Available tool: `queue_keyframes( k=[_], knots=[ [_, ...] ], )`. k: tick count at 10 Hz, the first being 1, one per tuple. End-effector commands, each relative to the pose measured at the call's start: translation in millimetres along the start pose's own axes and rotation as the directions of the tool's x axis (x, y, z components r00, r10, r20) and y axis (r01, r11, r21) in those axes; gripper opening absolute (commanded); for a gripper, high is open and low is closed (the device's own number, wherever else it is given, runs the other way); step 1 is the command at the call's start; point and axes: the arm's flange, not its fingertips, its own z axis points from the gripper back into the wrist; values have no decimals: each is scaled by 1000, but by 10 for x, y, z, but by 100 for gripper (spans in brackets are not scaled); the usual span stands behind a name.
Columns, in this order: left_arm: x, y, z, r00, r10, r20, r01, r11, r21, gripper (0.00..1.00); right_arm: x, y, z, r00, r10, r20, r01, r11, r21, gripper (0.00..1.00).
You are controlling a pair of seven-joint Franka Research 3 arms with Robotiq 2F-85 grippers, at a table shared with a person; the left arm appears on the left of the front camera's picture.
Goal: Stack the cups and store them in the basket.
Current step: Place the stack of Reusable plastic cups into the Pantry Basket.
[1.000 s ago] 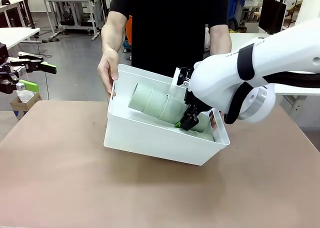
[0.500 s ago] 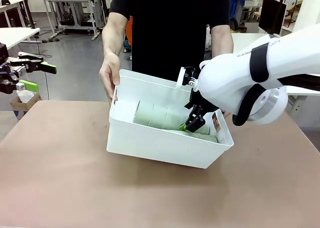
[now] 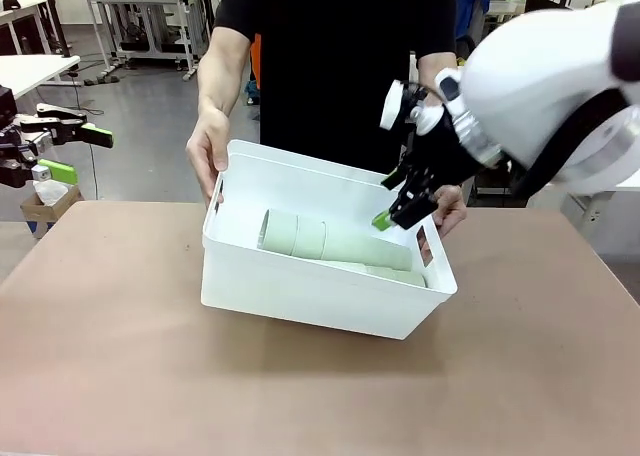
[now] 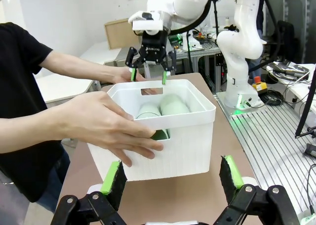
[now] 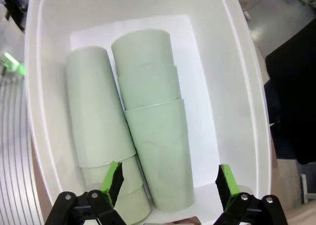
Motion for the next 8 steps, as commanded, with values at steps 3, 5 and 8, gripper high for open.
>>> queue_keyframes(
  k=[3,5,8],
  knots=[
    [20,-11,-5,1000,-3,0,3,1000,-1,100,-54,-362,513,979,-129,157,110,986,124,100],
    [20,-11,-5,1000,-3,0,3,1000,-1,100,-259,-602,721,952,-186,244,142,972,188,100],
    [20,-11,-5,1000,-3,0,3,1000,-1,100,-876,-732,1272,881,-220,419,132,964,229,100]
  ],
)
